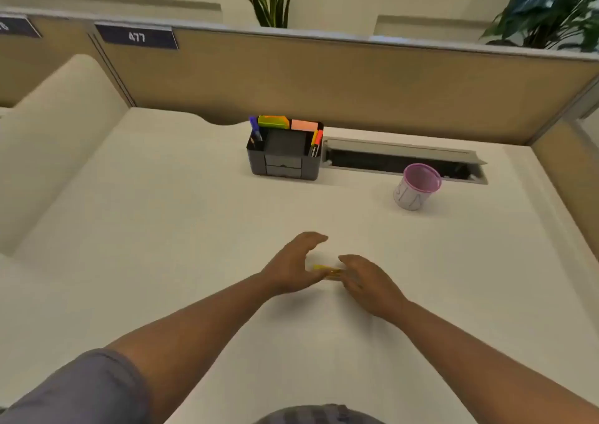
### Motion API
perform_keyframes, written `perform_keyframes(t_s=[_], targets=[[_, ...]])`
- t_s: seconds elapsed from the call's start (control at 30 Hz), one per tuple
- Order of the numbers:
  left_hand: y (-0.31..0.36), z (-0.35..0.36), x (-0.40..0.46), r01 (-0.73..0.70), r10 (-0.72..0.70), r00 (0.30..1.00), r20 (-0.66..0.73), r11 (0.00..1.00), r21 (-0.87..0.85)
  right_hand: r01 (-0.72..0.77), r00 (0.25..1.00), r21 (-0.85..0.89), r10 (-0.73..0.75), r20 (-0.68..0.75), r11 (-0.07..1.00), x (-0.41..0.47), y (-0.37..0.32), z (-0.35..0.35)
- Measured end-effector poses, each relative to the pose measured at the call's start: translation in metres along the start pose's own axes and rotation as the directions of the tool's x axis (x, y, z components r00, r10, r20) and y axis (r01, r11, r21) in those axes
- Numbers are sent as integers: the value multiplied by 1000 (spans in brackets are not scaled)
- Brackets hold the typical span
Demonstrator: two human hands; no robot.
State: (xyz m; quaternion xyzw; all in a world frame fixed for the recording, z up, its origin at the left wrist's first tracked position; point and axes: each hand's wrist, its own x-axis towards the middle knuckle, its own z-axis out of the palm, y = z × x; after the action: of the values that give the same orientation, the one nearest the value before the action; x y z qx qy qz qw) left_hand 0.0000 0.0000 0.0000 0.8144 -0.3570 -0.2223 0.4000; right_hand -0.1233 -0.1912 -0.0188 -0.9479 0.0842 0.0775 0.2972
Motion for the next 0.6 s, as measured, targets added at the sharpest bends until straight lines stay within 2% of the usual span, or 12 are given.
perform_keyframes(t_s=[0.13,0.33,0.47,0.6], targets=[[-15,11,-6,63,-65,994,90,998,23,-42,999,77,44,-23,996,-3,-1,11],[-26,21,-7,69,-73,996,53,995,79,-32,999,46,34,-41,998,7,-1,18],[-26,20,-5,128,-128,992,12,992,14,-15,996,53,20,-84,998,7,-3,19],[-21,17,1,220,-214,975,58,969,-114,9,993,128,7,-120,992,9,-4,15]])
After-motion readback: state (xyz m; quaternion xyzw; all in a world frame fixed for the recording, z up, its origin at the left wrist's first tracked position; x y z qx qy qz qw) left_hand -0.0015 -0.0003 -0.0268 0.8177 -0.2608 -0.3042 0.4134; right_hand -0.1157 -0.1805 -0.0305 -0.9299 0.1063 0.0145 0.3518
